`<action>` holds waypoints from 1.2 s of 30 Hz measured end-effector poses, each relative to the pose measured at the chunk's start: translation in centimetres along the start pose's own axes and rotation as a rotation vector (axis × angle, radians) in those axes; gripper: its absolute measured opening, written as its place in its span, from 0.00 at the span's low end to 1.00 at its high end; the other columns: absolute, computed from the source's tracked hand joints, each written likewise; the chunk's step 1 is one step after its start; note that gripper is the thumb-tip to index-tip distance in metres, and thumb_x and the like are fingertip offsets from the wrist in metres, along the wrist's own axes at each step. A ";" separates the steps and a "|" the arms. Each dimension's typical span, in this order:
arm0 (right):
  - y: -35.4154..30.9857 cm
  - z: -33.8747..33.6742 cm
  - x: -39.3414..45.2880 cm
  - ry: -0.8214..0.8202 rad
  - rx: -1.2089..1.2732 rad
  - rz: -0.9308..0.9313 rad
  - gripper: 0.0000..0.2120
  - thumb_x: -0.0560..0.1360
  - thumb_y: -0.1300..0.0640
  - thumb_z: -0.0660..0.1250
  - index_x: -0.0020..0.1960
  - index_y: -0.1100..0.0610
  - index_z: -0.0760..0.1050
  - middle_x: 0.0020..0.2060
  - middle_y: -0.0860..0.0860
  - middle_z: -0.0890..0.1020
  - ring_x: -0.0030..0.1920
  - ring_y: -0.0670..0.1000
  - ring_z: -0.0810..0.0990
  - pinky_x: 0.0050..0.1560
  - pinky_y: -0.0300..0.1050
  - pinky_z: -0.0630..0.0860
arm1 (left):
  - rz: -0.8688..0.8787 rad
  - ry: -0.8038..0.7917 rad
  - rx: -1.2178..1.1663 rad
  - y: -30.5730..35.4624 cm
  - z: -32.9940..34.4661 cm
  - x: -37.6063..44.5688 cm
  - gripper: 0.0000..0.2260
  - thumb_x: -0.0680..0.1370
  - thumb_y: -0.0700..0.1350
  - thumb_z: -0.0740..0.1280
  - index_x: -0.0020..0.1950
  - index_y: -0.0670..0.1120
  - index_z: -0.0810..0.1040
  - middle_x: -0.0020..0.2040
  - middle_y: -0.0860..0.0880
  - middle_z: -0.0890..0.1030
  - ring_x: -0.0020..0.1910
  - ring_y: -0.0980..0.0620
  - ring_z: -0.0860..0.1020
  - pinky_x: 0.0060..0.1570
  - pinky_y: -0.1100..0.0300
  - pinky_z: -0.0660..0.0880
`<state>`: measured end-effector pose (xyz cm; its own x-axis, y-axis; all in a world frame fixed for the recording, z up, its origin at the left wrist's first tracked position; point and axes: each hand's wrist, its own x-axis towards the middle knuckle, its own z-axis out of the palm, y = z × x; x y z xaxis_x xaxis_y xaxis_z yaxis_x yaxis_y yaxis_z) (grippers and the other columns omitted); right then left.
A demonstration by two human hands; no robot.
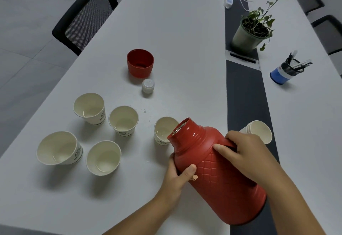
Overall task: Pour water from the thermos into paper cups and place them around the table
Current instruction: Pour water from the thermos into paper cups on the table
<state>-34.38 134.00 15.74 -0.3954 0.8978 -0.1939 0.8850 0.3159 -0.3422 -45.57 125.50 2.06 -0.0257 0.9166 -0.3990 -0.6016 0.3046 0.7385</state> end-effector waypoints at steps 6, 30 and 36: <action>0.7 -0.1 -0.7 0.057 0.107 -0.025 0.16 0.70 0.47 0.65 0.35 0.60 0.72 0.25 0.48 0.72 0.28 0.47 0.71 0.29 0.38 0.63 | 0.067 0.015 0.081 1.5 0.0 -0.2 0.35 0.57 0.54 0.72 0.62 0.50 0.66 0.53 0.49 0.79 0.46 0.58 0.81 0.38 0.67 0.76; 9.2 -0.9 7.3 0.369 0.479 0.087 0.05 0.73 0.60 0.65 0.46 0.61 0.72 0.37 0.56 0.79 0.40 0.58 0.79 0.43 0.55 0.76 | 0.459 -0.224 0.852 13.5 6.7 15.0 0.38 0.50 0.52 0.75 0.55 0.71 0.64 0.55 0.68 0.73 0.55 0.72 0.72 0.49 0.79 0.68; 11.7 -0.9 12.9 0.363 0.466 0.067 0.08 0.74 0.60 0.63 0.49 0.65 0.72 0.42 0.59 0.79 0.43 0.58 0.75 0.45 0.48 0.70 | 0.460 -0.230 0.902 14.2 7.6 20.8 0.37 0.49 0.53 0.75 0.54 0.67 0.64 0.55 0.64 0.72 0.54 0.70 0.72 0.49 0.76 0.70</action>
<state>-28.90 149.59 10.01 -0.1604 0.9846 0.0698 0.6711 0.1606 -0.7238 -48.53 150.85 8.40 0.1083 0.9918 0.0676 0.2512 -0.0931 0.9634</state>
